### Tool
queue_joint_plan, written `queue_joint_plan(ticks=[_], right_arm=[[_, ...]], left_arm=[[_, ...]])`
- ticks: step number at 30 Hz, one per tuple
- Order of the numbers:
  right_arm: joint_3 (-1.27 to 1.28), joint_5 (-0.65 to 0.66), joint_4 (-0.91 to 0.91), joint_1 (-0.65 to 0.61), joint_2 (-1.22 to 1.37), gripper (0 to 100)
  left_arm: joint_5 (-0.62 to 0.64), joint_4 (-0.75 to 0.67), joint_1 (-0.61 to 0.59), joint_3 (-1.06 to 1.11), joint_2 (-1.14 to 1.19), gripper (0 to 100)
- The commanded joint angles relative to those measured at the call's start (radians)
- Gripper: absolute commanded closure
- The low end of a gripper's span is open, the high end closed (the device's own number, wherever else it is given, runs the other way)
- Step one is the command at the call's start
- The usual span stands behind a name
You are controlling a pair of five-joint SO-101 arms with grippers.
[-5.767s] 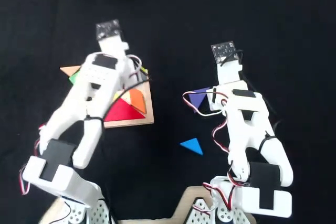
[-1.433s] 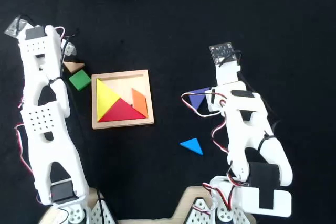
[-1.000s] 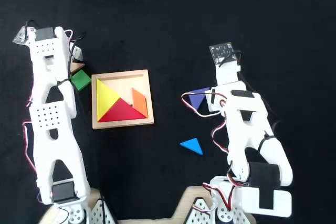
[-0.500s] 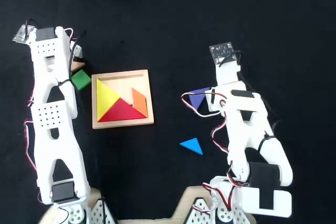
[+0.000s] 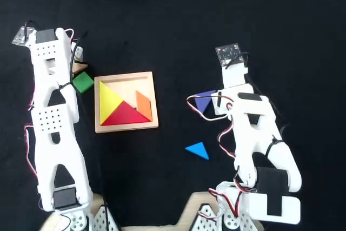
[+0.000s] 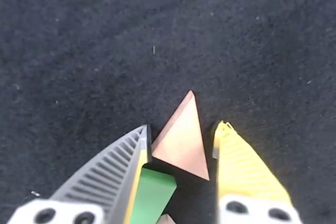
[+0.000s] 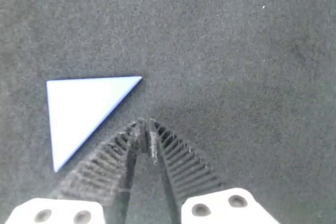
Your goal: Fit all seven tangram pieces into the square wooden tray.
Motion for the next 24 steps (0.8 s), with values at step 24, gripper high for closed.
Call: queue_joint_plan(ticks=[24], right_arm=[[-0.004, -0.002, -0.018, -0.015, -0.001, 98.7]], left_arm=[[-0.158, 0.104, -0.038, -0.180, -0.005, 97]])
